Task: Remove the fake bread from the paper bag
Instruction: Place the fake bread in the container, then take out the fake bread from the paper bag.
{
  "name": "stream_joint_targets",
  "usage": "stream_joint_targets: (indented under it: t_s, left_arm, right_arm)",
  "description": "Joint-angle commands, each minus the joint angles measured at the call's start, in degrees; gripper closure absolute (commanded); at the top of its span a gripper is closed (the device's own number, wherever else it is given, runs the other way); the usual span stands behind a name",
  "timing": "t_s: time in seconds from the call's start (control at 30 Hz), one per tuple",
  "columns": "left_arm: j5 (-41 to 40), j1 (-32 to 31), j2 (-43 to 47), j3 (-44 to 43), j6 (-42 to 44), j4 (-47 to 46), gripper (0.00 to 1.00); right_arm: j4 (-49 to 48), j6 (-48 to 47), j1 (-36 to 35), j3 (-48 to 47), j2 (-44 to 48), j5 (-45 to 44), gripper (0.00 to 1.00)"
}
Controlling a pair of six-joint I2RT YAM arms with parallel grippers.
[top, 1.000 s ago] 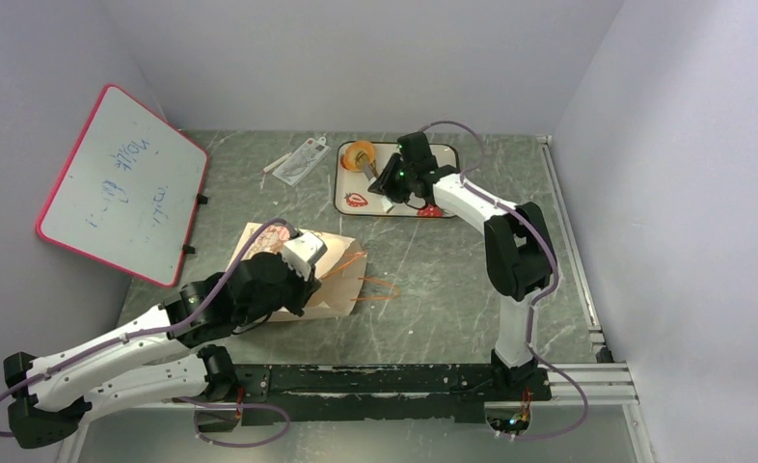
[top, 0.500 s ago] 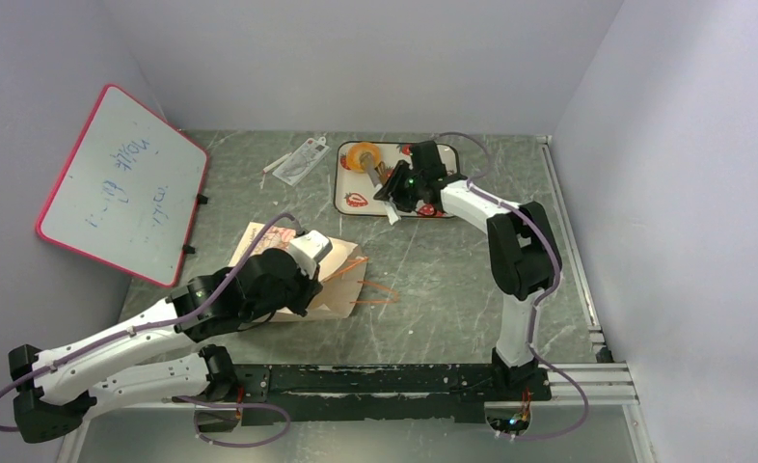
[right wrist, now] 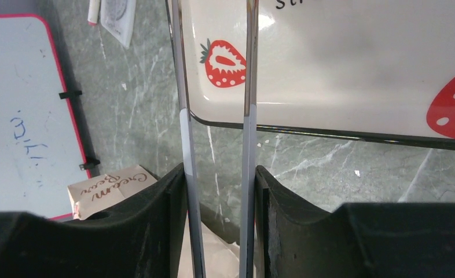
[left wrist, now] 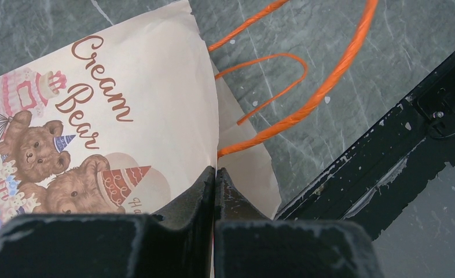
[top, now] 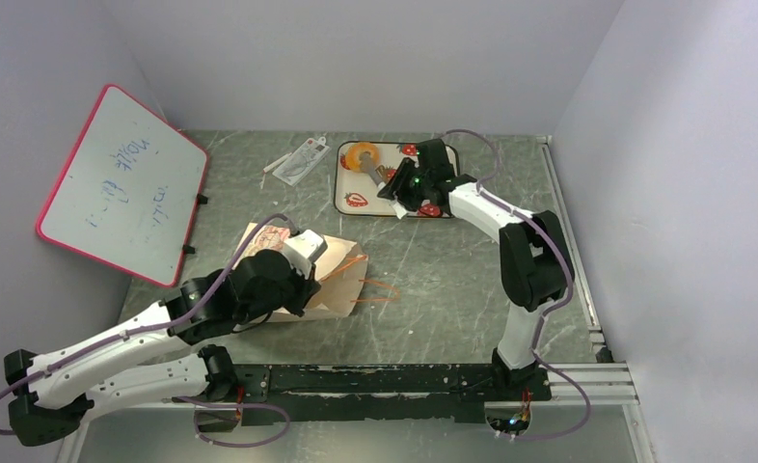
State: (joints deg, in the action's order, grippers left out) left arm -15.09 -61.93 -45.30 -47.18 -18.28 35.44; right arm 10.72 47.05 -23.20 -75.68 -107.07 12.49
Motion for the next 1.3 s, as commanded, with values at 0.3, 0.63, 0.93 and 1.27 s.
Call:
stream_joint_targets:
  t_s: [0.3,0.63,0.93,1.27]
  left_arm:
    - [-0.34,-0.03,1.52,1.48,-0.19,-0.91,0.93]
    - [-1.96,-0.03,2.55,3.20,-7.97,0.88,0.93]
    - [-6.35,-0.03,-0.90,1.95,-19.45,8.05,0.93]
    - [-12.05,-0.03,-3.74,2.82,-27.81,7.55,0.93]
  right_arm:
    - [0.20,-1.19,0.36,2.16,6.94,-1.02,0.55]
    - [6.42,-2.86,-8.41,15.95,26.00,-9.48,0.57]
    - [13.95,1.77,-18.45,31.23,47.63,-14.18,0.58]
    - [21.42,1.25,-18.55,36.92,60.54,-10.29,0.59]
